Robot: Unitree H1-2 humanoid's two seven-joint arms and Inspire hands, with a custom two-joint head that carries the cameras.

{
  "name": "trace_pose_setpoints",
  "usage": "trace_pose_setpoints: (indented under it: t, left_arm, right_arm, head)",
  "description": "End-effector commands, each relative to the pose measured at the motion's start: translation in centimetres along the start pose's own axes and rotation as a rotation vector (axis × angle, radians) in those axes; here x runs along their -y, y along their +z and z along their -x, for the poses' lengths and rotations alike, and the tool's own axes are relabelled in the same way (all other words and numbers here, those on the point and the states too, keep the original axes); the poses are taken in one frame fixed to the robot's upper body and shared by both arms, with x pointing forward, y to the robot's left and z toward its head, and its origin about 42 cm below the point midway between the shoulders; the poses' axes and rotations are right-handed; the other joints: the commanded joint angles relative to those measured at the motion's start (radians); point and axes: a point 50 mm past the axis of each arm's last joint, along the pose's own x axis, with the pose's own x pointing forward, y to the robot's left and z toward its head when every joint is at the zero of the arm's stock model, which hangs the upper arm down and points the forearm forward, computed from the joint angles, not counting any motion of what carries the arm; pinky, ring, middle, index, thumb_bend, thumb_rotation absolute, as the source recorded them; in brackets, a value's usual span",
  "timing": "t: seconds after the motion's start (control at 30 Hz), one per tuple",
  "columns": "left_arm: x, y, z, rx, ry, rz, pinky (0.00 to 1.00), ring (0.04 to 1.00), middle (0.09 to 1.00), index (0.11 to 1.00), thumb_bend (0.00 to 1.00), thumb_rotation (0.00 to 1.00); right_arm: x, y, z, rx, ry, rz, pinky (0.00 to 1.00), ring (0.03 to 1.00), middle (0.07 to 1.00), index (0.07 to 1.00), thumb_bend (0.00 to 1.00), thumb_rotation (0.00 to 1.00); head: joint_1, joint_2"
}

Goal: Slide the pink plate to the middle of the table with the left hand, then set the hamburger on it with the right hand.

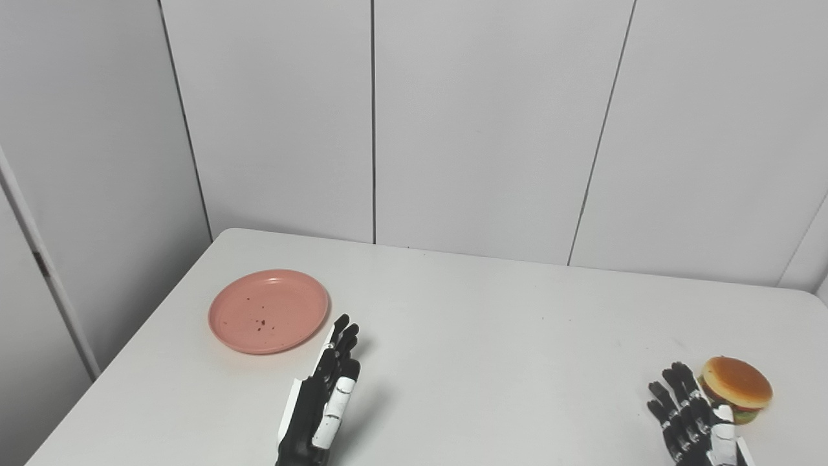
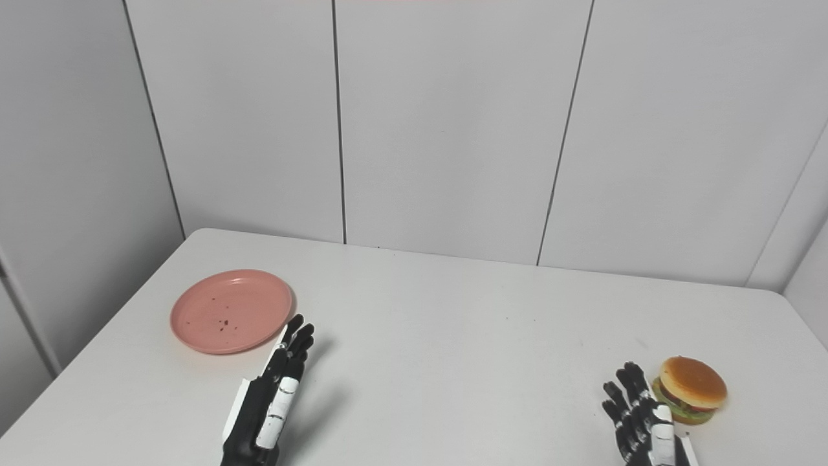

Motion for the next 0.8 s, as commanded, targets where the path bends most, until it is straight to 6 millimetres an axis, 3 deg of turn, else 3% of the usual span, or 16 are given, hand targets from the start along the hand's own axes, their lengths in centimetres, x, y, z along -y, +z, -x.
trace_pose_setpoints:
  t: [0.0, 0.17, 0.37, 0.63, 0.77]
  left_arm:
    - [0.3, -2.9, 0.9, -0.113, -0.003, 0.007, 0.99, 0.961, 0.954, 0.959, 0.65, 0.9]
    - [0.0, -1.3, 0.6, -0.086, 0.028, 0.082, 1.0, 0.966, 0.961, 0.964, 0.66, 0.91]
    - [-0.4, 1.8, -1.1, 0.004, 0.038, 0.16, 1.0, 0.95, 0.936, 0.904, 0.82, 0.83]
    - [-2.4, 6.6, -6.0, 0.212, 0.025, 0.108, 0.9, 0.896, 0.889, 0.873, 0.85, 0.83]
    - [-4.6, 8.5, -8.8, 0.282, 0.04, 0.072, 0.9, 0.898, 0.894, 0.883, 0.89, 0.83]
  right_arm:
    - [0.0, -2.4, 0.3, -0.062, -0.003, -0.015, 0.97, 0.946, 0.97, 0.956, 0.87, 1.0]
    - [-0.4, -2.3, 0.3, -0.066, 0.004, -0.003, 0.98, 0.943, 0.97, 0.967, 0.89, 1.0]
    - [-0.5, -2.4, 0.4, -0.067, 0.014, 0.0, 0.97, 0.936, 0.963, 0.954, 0.86, 1.0]
    - [-0.8, -2.4, 0.8, -0.072, 0.015, 0.001, 0.96, 0.93, 0.95, 0.943, 0.86, 1.0]
    - [-0.9, -2.5, 1.0, -0.072, 0.02, -0.002, 0.96, 0.93, 0.945, 0.945, 0.86, 1.0]
  head:
    - [-0.001, 0.002]
    - [-0.021, 0.021]
    - [-0.027, 0.026]
    - [-0.036, 0.034]
    - [-0.038, 0.036]
